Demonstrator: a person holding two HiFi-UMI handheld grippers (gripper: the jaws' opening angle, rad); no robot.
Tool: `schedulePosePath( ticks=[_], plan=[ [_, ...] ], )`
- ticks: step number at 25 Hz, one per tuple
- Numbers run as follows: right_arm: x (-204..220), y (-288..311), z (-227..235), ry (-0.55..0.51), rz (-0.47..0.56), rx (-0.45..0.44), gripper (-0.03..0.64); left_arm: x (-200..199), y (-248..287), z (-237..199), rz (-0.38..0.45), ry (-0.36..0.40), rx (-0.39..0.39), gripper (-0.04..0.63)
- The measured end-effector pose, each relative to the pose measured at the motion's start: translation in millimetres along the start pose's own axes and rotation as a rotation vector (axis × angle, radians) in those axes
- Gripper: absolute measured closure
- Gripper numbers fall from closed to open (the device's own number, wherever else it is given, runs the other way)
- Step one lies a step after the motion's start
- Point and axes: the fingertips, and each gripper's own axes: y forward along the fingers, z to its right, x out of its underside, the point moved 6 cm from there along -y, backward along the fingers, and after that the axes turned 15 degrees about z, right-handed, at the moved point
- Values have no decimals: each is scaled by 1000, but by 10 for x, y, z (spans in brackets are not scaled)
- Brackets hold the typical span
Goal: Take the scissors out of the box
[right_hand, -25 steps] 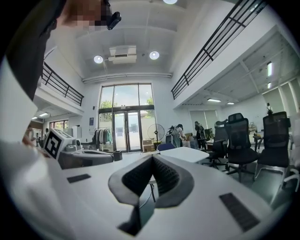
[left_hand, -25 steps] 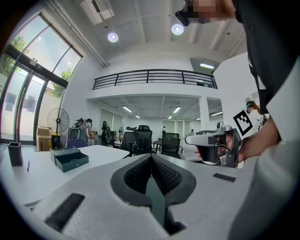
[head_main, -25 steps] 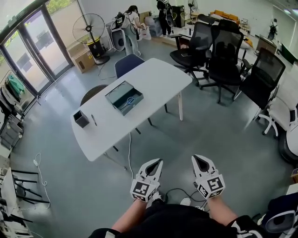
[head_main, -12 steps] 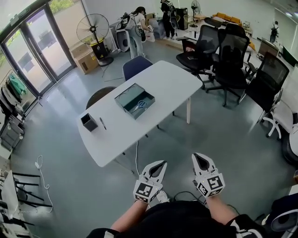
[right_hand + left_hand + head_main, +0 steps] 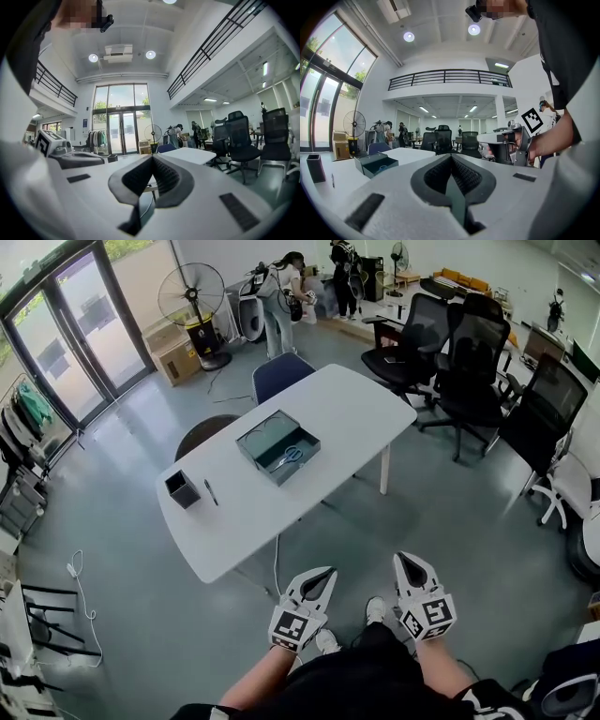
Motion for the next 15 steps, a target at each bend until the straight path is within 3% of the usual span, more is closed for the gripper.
schedulePosePath(
  ticks=[15],
  plan=[
    [10, 749, 901, -7, -9, -82, 611, 87, 1027, -304, -22, 48, -47, 583]
  ],
)
